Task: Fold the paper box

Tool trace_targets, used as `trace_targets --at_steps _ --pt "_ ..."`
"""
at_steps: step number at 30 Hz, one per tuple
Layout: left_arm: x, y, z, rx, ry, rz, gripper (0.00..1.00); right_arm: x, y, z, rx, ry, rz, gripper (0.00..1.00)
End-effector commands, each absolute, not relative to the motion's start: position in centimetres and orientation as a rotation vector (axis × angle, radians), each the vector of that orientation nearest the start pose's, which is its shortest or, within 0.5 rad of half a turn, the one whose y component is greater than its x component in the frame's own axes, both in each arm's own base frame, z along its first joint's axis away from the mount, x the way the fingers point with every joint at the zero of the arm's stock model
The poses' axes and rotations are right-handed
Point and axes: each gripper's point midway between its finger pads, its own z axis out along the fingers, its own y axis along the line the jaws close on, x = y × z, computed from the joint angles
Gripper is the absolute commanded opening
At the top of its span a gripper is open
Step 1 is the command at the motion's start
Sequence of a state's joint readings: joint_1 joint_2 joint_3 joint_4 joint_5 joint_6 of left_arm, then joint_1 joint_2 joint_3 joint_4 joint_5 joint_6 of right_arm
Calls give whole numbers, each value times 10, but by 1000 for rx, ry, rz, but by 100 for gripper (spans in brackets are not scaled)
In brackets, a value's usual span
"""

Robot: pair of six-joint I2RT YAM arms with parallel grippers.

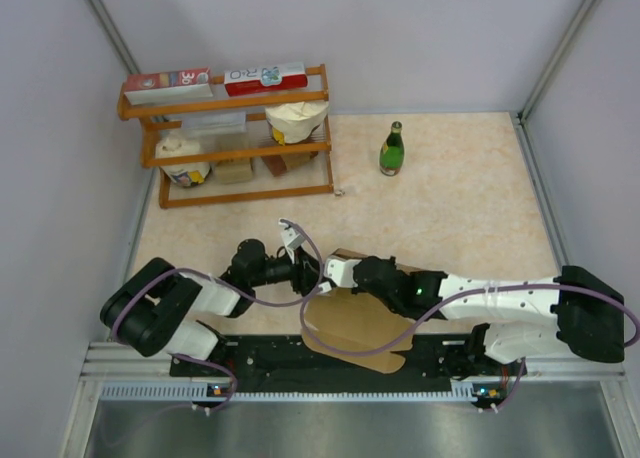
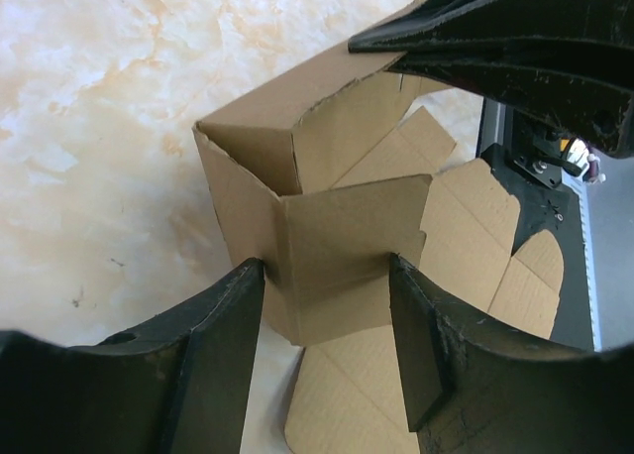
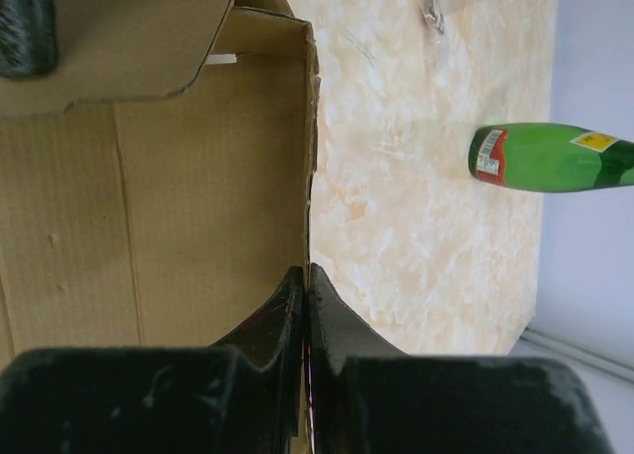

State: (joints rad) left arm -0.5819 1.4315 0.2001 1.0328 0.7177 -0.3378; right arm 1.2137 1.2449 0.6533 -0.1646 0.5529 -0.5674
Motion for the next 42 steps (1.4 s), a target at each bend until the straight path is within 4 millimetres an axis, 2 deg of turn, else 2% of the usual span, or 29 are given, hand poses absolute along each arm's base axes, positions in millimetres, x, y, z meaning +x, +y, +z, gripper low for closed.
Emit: trace_targets --at_steps 1,6,17,32,42 --pt "187 -274 93 789 1680 -1247 58 216 245 121 -1473 1535 -348 0" --pt "190 -273 94 781 1669 -1224 58 222 243 132 -1436 1484 -387 0" --pt "215 -282 97 782 1652 -1162 58 231 253 144 -1390 1368 -415 0" --pt "232 -277 84 751 1681 -1059 58 224 256 126 -1454 1386 -362 0" --pt "226 -282 79 762 1669 -1103 59 216 257 111 -1508 1411 -346 0"
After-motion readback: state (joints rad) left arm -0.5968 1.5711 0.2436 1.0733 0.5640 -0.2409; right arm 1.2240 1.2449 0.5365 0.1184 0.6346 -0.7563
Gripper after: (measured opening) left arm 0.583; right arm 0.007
